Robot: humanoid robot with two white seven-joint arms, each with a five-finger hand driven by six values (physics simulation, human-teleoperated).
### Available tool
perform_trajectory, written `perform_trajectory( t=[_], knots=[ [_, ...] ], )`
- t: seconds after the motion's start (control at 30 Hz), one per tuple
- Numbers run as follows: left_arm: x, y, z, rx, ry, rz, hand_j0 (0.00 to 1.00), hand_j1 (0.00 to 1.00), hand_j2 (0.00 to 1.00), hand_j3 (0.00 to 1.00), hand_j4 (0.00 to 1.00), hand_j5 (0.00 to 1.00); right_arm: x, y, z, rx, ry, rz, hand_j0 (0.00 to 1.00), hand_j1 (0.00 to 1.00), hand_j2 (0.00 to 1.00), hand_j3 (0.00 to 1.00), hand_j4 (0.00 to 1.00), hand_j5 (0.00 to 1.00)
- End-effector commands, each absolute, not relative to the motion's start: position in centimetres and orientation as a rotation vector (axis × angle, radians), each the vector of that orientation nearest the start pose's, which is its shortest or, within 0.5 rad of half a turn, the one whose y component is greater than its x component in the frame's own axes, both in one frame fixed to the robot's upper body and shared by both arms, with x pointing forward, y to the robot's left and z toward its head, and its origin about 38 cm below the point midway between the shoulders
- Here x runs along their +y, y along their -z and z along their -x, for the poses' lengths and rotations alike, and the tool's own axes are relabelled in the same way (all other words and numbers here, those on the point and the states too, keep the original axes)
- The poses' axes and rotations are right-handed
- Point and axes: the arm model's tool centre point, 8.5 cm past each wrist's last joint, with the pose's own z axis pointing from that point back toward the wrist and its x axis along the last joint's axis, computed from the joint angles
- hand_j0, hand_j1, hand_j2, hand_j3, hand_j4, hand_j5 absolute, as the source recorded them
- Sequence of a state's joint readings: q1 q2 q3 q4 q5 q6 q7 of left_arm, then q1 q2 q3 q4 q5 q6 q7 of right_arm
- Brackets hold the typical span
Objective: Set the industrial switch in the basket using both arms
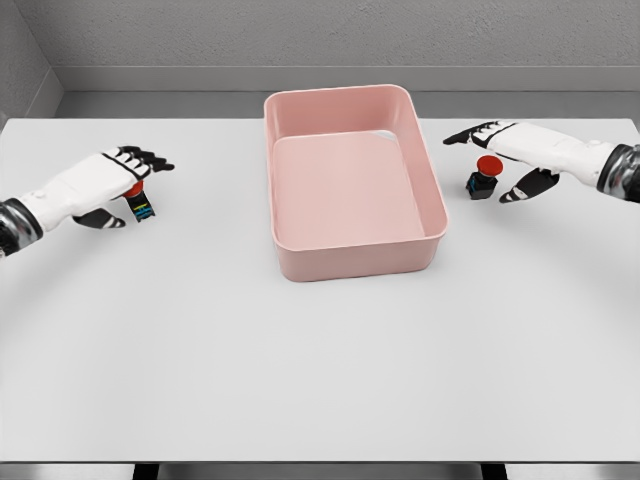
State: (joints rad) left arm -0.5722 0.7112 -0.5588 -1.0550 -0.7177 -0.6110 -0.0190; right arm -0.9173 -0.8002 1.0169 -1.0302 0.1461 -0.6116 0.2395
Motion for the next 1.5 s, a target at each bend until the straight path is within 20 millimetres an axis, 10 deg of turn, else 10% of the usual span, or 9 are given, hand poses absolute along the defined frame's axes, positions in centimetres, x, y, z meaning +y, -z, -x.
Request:
perform_trajectory(
  t=[0.0, 0.47, 0.83, 1.47],
  knots=[
    [36.6, -13.7, -46.2, -1.453, 1.784, -0.71, 1.0, 1.0, 1.0, 1.0, 1.0, 1.0, -34.5, -19.8, -49.5, -1.453, -1.75, 0.395, 0.98, 0.98, 0.98, 0.98, 0.98, 0.98],
    [37.7, -14.1, -46.2, -1.442, 1.767, -0.729, 0.51, 0.51, 0.51, 0.51, 0.51, 0.51, -34.4, -18.3, -50.5, -1.399, -1.719, 0.427, 0.94, 0.94, 0.94, 0.94, 0.94, 0.94],
    [37.5, -14.8, -46.4, -1.481, 1.731, -0.725, 0.35, 0.35, 0.35, 0.35, 0.35, 0.35, -35.1, -17.5, -51.0, -1.344, -1.697, 0.458, 0.98, 0.98, 0.98, 0.98, 0.98, 0.98],
    [30.5, -22.5, -46.6, -1.813, 1.752, -0.714, 0.3, 0.3, 0.3, 0.3, 0.3, 0.3, -35.9, -16.2, -51.6, -1.273, -1.664, 0.476, 0.92, 0.92, 0.92, 0.92, 0.92, 0.92]
  ],
)
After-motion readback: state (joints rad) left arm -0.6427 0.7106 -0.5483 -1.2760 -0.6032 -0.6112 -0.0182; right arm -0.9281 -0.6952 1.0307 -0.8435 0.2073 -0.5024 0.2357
